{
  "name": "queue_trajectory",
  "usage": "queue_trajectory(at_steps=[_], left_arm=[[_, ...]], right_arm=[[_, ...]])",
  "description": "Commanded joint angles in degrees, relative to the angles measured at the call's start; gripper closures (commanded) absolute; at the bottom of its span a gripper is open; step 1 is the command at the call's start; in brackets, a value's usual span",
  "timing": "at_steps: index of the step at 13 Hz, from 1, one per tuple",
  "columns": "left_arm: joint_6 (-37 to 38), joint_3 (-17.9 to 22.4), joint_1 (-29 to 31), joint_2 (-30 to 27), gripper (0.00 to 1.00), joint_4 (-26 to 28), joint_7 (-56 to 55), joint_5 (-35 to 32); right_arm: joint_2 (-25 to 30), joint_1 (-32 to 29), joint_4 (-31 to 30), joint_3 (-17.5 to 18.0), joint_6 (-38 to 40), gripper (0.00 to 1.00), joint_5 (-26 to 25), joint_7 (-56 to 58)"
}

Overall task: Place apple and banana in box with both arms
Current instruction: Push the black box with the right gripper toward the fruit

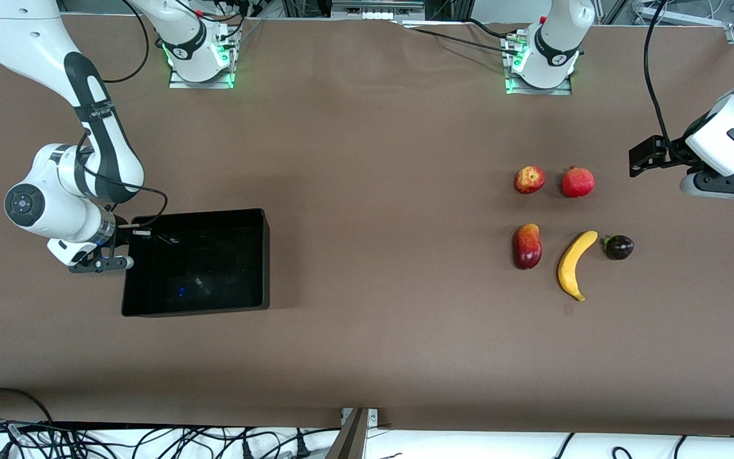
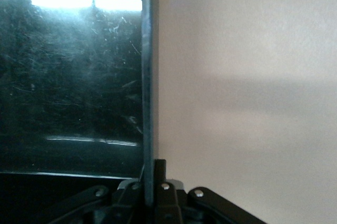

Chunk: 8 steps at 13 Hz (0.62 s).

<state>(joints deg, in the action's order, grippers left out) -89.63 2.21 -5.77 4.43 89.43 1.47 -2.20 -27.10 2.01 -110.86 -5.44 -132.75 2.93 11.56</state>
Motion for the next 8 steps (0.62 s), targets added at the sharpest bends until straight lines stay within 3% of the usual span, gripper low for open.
queue_trajectory(at_steps=[1,4,8], left_arm=[[0.86,0.08,-0.2,1.11,0.0,-2.07,0.64,0.27],[0.86,0.08,-0.29,1.1,0.0,-2.07,0.64,0.27],[0.86,0.08,-0.2,1.02,0.0,-2.07,0.64,0.27]], right_arm=[[1.44,0.0,5.36,4.62,5.03,1.0,1.37,-0.56],[0.92,7.8,12.31,6.75,8.63,1.0,4.19,-8.62],[-6.36,24.22,22.41,6.75,10.23,1.0,4.11,-29.51]])
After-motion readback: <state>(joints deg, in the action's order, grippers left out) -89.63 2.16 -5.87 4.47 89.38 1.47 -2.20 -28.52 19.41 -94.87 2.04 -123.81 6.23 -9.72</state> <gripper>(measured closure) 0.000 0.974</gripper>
